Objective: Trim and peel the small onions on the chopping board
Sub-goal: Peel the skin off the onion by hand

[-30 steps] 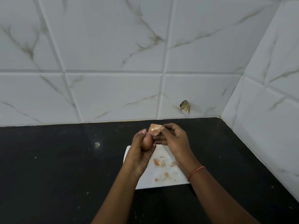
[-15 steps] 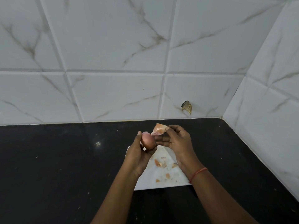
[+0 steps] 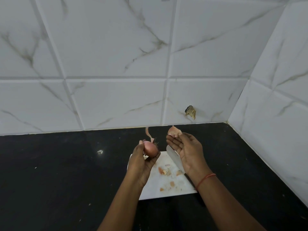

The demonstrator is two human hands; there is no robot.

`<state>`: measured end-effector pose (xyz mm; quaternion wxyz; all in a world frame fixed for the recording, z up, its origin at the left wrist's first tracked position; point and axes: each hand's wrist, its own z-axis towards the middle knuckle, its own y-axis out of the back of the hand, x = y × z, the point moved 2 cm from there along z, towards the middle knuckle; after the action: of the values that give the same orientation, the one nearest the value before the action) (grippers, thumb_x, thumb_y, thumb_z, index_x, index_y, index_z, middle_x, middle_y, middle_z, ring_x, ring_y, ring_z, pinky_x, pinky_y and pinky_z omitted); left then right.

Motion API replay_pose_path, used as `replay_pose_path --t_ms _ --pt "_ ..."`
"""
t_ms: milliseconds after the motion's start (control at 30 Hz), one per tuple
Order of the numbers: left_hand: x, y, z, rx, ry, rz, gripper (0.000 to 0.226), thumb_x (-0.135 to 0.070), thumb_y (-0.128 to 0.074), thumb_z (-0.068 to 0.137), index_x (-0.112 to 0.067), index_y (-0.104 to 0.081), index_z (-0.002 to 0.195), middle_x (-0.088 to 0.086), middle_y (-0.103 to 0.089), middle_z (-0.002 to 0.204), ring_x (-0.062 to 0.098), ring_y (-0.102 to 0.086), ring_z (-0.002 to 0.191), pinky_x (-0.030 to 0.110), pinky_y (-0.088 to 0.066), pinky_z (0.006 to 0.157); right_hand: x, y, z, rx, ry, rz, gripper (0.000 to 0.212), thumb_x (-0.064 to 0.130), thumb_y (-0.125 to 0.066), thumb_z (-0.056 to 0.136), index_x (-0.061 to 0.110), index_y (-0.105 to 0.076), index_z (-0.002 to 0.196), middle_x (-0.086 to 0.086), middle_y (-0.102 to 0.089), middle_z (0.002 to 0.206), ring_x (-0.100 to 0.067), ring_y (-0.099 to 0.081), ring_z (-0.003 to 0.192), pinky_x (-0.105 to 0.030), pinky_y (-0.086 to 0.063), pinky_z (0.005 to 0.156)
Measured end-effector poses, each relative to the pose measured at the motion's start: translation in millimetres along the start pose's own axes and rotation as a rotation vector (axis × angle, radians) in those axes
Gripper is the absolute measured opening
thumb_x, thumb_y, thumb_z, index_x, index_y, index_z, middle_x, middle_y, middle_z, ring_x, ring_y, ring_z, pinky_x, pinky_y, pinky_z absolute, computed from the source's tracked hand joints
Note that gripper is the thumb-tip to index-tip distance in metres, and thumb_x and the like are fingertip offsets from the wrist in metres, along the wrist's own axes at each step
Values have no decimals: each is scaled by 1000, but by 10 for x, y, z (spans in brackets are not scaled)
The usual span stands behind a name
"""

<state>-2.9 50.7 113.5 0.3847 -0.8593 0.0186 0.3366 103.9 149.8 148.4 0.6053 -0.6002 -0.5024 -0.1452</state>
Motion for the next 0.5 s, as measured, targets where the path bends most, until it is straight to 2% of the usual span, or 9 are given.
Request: replay_pose_path --t_ms 133,233,300,367,500 --pt "8 -11 -19 72 -25 54 35 -27 -56 102 -12 -56 134 15 -53 133 32 -69 103 46 -59 89 9 34 8 45 -3 -236 17 3 -62 91 3 -63 108 -21 -72 105 -28 -73 94 -40 -58 86" --pt "6 -30 -57 129 -39 80 33 -24 -56 102 -13 -57 133 15 -59 130 27 -75 93 40 -62 80 -7 -8 -47 95 -3 -403 20 12 -64 91 12 -67 111 -10 -72 104 -21 -72 94 -33 -60 77" --pt "-2 -31 -67 153 -58 104 31 -22 -56 102 -13 -58 131 15 -58 129 27 -74 94 37 -62 77 -11 -47 -82 137 43 -550 21 20 -68 89 19 -68 111 0 -72 103 -13 -71 92 -28 -59 73" --pt "-4 -20 -63 163 -68 140 28 -20 -56 101 -14 -60 128 15 -56 129 31 -70 103 39 -61 83 -33 -76 -102 180 81 -702 24 25 -70 88 22 -69 112 7 -71 103 -9 -69 93 -23 -57 73" --pt "-4 1 -36 181 -83 160 26 -15 -62 97 -14 -64 123 19 -63 127 32 -65 111 41 -57 93 -98 -81 -91 215 120 -836 17 24 -67 91 20 -71 107 7 -70 101 -11 -66 97 -19 -55 68"
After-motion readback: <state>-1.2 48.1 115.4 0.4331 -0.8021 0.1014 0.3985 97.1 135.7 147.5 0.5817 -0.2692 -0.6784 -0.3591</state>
